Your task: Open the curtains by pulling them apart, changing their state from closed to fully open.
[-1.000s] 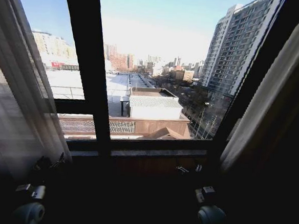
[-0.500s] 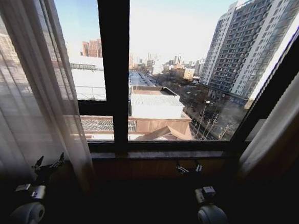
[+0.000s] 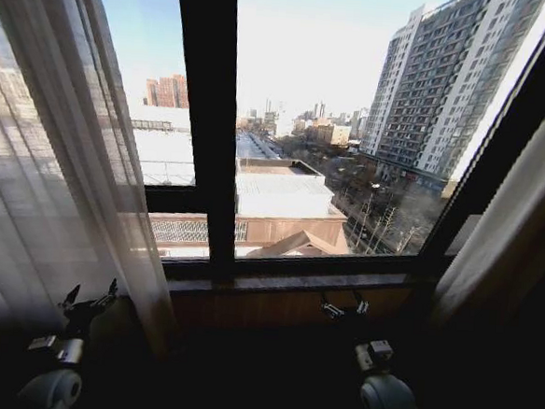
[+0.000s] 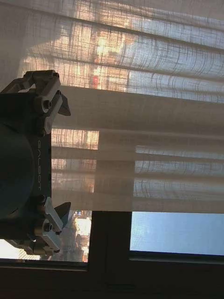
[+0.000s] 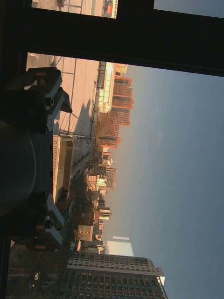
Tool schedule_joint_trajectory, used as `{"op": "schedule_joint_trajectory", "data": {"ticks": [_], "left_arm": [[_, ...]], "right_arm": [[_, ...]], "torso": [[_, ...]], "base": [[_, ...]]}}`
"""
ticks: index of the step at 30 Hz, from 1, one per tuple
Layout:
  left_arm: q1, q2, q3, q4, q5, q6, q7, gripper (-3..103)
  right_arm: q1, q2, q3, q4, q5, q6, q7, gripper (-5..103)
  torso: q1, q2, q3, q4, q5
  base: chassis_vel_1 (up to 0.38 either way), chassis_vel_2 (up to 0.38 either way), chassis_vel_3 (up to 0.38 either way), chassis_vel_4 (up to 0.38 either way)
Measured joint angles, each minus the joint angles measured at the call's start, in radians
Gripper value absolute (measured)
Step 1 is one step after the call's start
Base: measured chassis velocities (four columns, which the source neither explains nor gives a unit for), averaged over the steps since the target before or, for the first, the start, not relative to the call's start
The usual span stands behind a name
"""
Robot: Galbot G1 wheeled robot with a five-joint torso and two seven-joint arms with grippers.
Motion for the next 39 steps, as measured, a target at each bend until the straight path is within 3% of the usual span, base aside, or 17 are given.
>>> {"op": "schedule_joint_trajectory", "data": {"ticks": [13,39], "left_arm": [[0.0,0.0,0.0,0.0,0.0,0.0,0.0,100],[0.0,0.0,0.0,0.0,0.0,0.0,0.0,100]], "right_arm": [[0.0,0.0,0.0,0.0,0.0,0.0,0.0,100],[0.0,0.0,0.0,0.0,0.0,0.0,0.0,100]], "torso": [[0.001,-0.001,0.0,-0.0002,0.0003],[0.0,0.0,0.0,-0.0002,0.0002]], "base": [[-0.112,0.119,0.104,-0.11],[0.0,0.0,0.0,0.0]]}}
